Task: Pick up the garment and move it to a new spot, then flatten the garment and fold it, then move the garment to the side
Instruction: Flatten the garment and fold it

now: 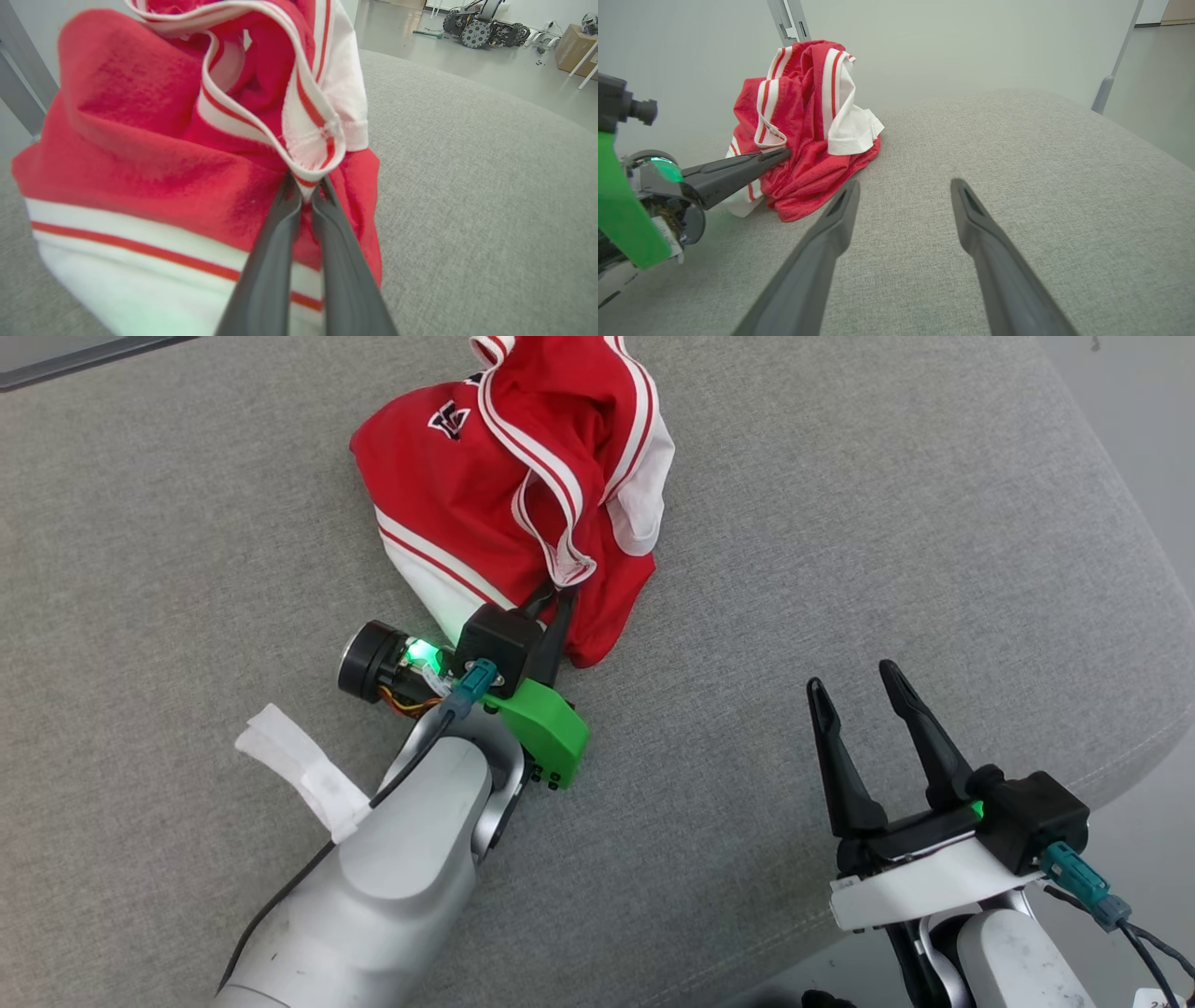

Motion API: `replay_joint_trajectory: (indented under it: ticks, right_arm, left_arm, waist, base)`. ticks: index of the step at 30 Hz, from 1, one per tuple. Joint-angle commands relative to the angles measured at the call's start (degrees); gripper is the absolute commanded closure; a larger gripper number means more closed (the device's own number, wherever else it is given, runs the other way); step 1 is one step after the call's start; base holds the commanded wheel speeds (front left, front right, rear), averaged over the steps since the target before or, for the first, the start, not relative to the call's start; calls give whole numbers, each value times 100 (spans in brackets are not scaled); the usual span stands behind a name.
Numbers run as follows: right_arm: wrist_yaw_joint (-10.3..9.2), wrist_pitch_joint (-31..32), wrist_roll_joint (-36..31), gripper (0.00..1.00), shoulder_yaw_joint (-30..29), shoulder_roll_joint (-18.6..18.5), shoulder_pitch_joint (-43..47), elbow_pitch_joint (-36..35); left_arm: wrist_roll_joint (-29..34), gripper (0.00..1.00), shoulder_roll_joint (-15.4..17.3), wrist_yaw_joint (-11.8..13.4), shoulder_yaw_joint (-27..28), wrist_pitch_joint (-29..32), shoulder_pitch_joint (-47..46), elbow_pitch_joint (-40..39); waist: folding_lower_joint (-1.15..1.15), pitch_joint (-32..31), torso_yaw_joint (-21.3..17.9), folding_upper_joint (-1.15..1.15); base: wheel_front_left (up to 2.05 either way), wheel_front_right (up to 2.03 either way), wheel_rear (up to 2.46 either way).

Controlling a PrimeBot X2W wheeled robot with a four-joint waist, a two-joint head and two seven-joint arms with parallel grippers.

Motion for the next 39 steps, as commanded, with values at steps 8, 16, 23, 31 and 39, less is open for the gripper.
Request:
replay_joint_trajectory:
  ticks: [8,16,23,31,39]
  right_arm:
    - [-6,9,61,0,55,-3,53,101]
    - [-6,9,179,0,199,-4,185,126]
    - [-6,9,166,0,277,-4,461,119]
    - [-6,9,81,0,60,-4,577,41]
    - [-6,9,-85,0,-65,-4,693,26]
  left_arm:
    - [-396,100,26,-752,-361,-3,-226,-554]
    - [-1154,100,34,-972,-1109,281,-1749,-1016]
    - [-1740,100,90,-973,-704,85,-3536,-1170]
    - [-1917,100,272,-957,527,4,-3155,-739]
    - [-2189,100,643,-793,1487,-2,-378,-436]
  waist:
    - [0,-398,120,0]
    - [0,-953,-123,0]
    - [0,-1251,-237,0]
    - [0,-1424,194,0]
    - [0,-1507,910,0]
  base:
    - [0,0,0]
    - [0,0,0]
    - [0,0,0]
    - [0,0,0]
    - [0,0,0]
